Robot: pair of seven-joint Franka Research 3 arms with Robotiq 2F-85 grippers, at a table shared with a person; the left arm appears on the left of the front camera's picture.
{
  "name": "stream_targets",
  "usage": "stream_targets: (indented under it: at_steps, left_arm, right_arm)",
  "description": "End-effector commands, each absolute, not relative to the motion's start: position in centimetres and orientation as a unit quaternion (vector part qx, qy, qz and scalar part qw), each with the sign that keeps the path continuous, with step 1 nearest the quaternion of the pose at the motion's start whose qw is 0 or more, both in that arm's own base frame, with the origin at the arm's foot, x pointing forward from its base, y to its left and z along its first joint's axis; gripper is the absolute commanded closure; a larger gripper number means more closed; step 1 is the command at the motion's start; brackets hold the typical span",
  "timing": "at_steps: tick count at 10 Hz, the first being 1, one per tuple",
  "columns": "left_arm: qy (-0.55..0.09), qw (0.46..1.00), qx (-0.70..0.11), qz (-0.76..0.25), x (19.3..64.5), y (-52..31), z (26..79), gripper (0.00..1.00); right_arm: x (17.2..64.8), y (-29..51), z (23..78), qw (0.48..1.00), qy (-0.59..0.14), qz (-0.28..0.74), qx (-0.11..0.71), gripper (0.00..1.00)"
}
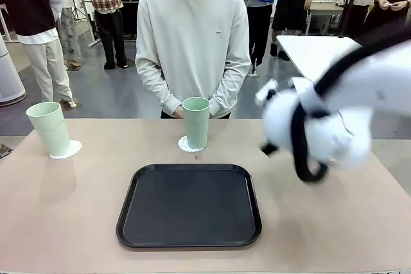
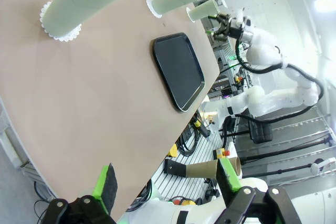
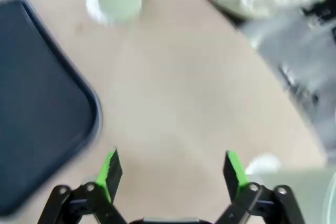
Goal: Place coasters on the table and set cups on them.
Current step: Take one Reusable plastic cup from the Flat Tray and place it on a coaster set by the human.
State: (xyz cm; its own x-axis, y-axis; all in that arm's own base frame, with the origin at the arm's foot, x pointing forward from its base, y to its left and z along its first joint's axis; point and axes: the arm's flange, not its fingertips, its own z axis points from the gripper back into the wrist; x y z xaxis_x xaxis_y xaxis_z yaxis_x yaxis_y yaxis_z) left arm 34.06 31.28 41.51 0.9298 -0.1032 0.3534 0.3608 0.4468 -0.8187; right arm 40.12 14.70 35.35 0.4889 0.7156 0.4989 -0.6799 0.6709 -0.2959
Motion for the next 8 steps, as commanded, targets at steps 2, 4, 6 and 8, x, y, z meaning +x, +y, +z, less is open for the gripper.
stream_targets:
  at_steps: [2, 4, 6, 8]
  left_arm:
    - [-0.13, 0.841, -0.506, -0.139, 33.9, 31.3, 41.7, 0.0]
    - [-0.13, 0.841, -0.506, -0.139, 33.9, 31.3, 41.7, 0.0]
    - [-0.13, 0.841, -0.506, -0.139, 33.9, 31.3, 41.7, 0.0]
    - [-0.13, 0.841, -0.506, -0.139, 33.9, 31.3, 41.7, 0.0]
  right_arm:
    - [38.2, 23.4, 55.0, 0.905, -0.176, 0.372, -0.108, 0.0]
    - [37.2, 23.4, 56.3, 0.911, -0.125, 0.372, -0.131, 0.0]
    - [36.5, 22.8, 57.5, 0.905, -0.047, 0.393, -0.157, 0.0]
    - [35.1, 22.7, 59.0, 0.883, 0.008, 0.443, -0.152, 0.0]
